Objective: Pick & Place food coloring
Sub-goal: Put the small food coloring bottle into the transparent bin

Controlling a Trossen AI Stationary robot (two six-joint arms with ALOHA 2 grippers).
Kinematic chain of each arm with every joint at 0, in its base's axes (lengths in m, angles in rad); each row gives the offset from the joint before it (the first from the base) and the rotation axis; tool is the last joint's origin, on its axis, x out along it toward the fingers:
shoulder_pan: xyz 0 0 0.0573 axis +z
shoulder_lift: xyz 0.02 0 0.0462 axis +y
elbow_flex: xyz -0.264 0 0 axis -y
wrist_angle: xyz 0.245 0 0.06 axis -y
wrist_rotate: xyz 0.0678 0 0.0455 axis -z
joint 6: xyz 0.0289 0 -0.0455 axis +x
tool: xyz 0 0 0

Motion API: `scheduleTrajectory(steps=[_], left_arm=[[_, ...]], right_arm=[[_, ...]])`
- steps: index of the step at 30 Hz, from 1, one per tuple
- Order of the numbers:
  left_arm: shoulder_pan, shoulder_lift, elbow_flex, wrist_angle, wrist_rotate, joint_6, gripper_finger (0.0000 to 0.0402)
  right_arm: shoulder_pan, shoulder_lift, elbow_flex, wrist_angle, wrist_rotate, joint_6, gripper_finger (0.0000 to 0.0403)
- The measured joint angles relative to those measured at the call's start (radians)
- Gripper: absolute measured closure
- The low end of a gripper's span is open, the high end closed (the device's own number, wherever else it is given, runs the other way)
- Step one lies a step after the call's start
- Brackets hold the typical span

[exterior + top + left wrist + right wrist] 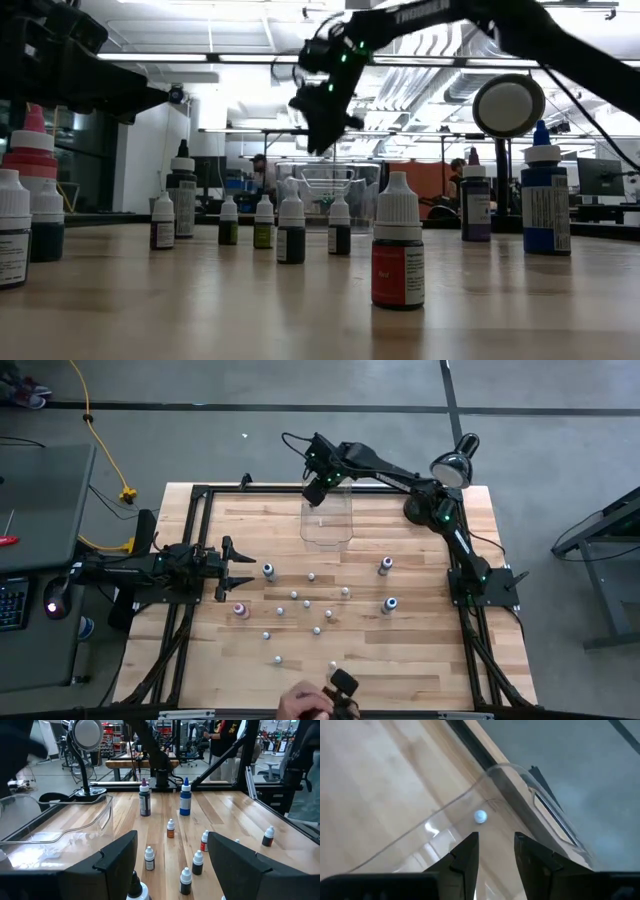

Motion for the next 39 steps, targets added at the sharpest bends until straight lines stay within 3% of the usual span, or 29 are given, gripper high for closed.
scheduleTrajectory(steps=[10, 21, 28, 33, 39], left_arm=[[0.000, 0.000, 0.000, 0.000, 0.000, 0.000, 0.0163], [0.000, 0.000, 0.000, 0.000, 0.001, 0.000, 0.0163], [0.000, 0.000, 0.000, 0.000, 0.001, 0.000, 0.0163], [0.000, 0.000, 0.000, 0.000, 0.001, 0.000, 0.0163], [0.000, 0.000, 0.000, 0.000, 0.001, 0.000, 0.0163]], right_arm=[[0.102, -0.196, 0.000, -0.110, 0.000, -0.087, 0.0288], [0.261, -0.356, 0.000, -0.424, -0.009, -0.227, 0.0288], [0.384, -0.407, -0.002, -0.513, -0.081, -0.253, 0.0288], [0.483, -0.445, -0.097, -0.514, -0.210, -0.230, 0.0289], [0.573, -0.529, -0.371, -0.509, -0.231, -0.081, 0.0289]])
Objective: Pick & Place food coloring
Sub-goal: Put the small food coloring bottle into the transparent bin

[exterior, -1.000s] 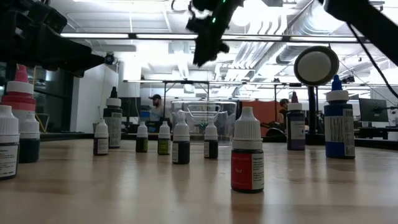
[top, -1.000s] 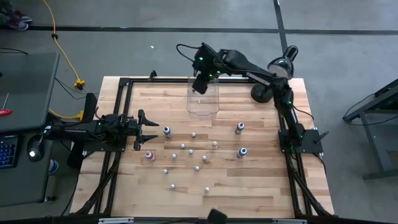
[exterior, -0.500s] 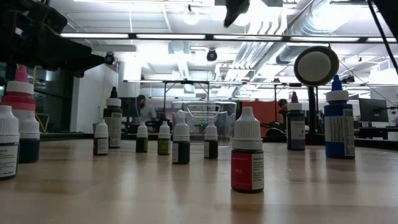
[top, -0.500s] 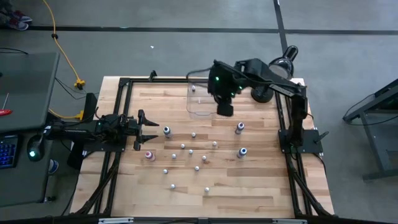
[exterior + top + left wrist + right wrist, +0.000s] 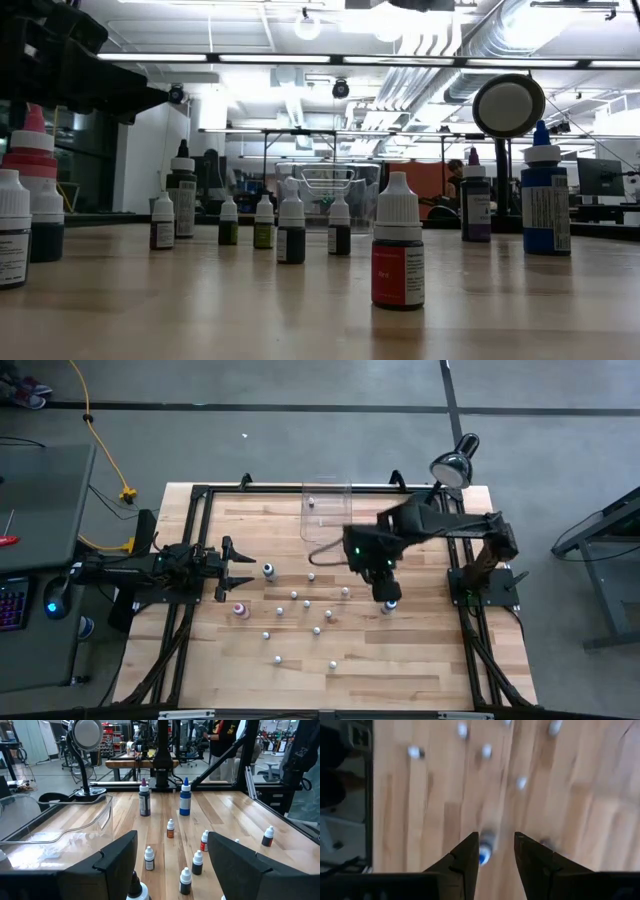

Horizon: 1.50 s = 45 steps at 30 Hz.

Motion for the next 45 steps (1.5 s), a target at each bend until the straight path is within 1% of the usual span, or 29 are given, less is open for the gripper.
scheduleTrajectory(steps=[2, 4, 9, 11, 15, 21, 24, 28, 31, 34, 38, 42, 45], left_arm=[[0.000, 0.000, 0.000, 0.000, 0.000, 0.000, 0.0163], [0.000, 0.000, 0.000, 0.000, 0.000, 0.000, 0.0163], [0.000, 0.000, 0.000, 0.000, 0.000, 0.000, 0.0163], [0.000, 0.000, 0.000, 0.000, 0.000, 0.000, 0.0163], [0.000, 0.000, 0.000, 0.000, 0.000, 0.000, 0.0163], [0.000, 0.000, 0.000, 0.000, 0.000, 0.000, 0.0163], [0.000, 0.000, 0.000, 0.000, 0.000, 0.000, 0.0163], [0.000, 0.000, 0.000, 0.000, 0.000, 0.000, 0.0163], [0.000, 0.000, 0.000, 0.000, 0.000, 0.000, 0.0163], [0.000, 0.000, 0.000, 0.000, 0.001, 0.000, 0.0163], [0.000, 0.000, 0.000, 0.000, -0.002, 0.000, 0.0163], [0.000, 0.000, 0.000, 0.000, -0.002, 0.000, 0.0163], [0.000, 0.000, 0.000, 0.000, -0.002, 0.000, 0.0163]], right_arm=[[0.015, -0.034, -0.108, 0.029, -0.005, 0.057, 0.0289], [0.025, -0.065, -0.212, 0.099, -0.006, 0.105, 0.0289], [0.033, -0.108, -0.438, 0.360, -0.010, 0.182, 0.0289], [0.032, -0.108, -0.507, 0.433, -0.012, 0.173, 0.0289], [0.032, -0.107, -0.635, 0.580, -0.005, 0.080, 0.0289], [0.027, -0.107, -0.775, 0.778, 0.016, -0.016, 0.0289], [0.021, -0.101, -0.806, 0.846, 0.055, -0.037, 0.0289], [0.006, -0.089, -0.814, 0.885, 0.110, -0.047, 0.0289], [-0.008, -0.074, -0.814, 0.914, 0.110, -0.050, 0.0288], [-0.019, -0.047, -0.814, 0.954, 0.079, -0.047, 0.0282], [-0.028, -0.026, -0.813, 0.994, 0.041, -0.042, 0.0256], [-0.031, -0.016, -0.812, 1.013, 0.048, -0.021, 0.0222], [-0.042, -0.016, -0.812, 1.014, 0.051, -0.021, 0.0204]])
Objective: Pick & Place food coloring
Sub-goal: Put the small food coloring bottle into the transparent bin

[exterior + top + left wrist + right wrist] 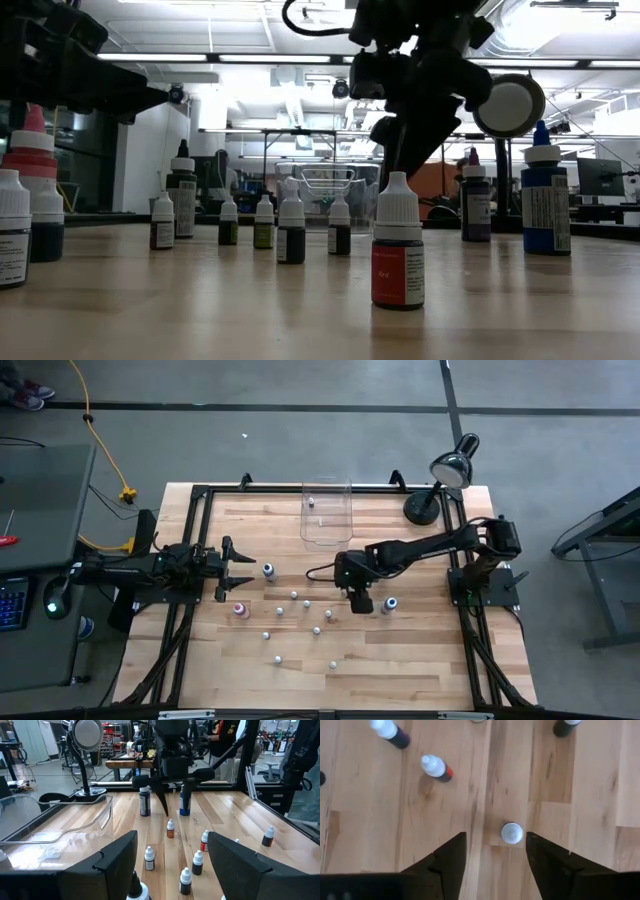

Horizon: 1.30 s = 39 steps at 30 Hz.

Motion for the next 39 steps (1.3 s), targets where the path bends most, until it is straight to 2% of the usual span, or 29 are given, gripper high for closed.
scheduleTrajectory(steps=[8, 15, 39], left_arm=[[0.000, 0.000, 0.000, 0.000, 0.000, 0.000, 0.0163], [0.000, 0.000, 0.000, 0.000, -0.001, 0.000, 0.0163], [0.000, 0.000, 0.000, 0.000, 0.000, 0.000, 0.0163]], right_arm=[[-0.037, 0.072, 0.082, -0.081, 0.004, -0.001, 0.0198], [-0.045, 0.081, 0.098, -0.133, -0.008, 0.000, 0.0198], [-0.027, 0.125, 0.097, -0.089, 0.003, 0.000, 0.0199]])
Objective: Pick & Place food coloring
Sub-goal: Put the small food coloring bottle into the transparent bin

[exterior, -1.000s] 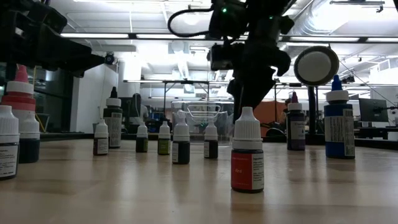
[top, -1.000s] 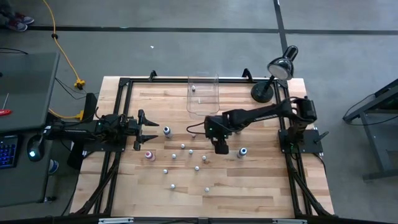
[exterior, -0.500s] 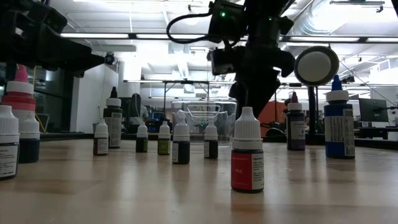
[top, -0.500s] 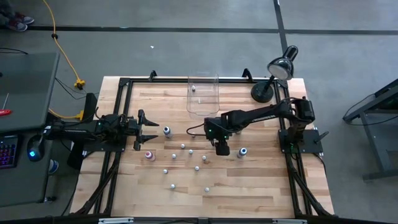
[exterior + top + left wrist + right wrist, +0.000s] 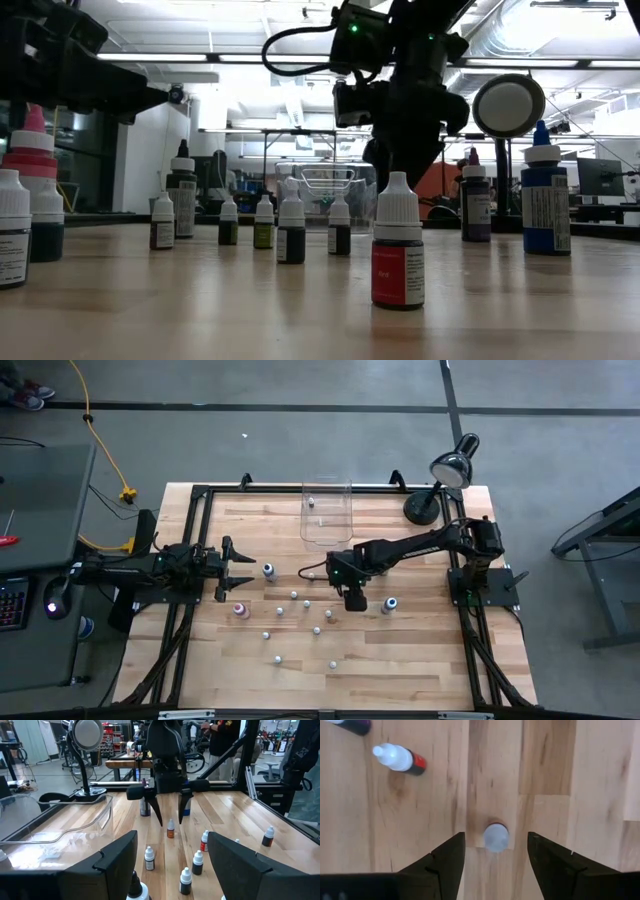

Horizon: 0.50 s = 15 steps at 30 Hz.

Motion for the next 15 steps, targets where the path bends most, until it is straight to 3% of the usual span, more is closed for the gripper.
scheduleTrajectory(steps=[15], left_arm=[[0.000, 0.000, 0.000, 0.000, 0.001, 0.000, 0.0163]], right_arm=[[0.004, 0.026, 0.000, 0.027, -0.008, 0.004, 0.0213]])
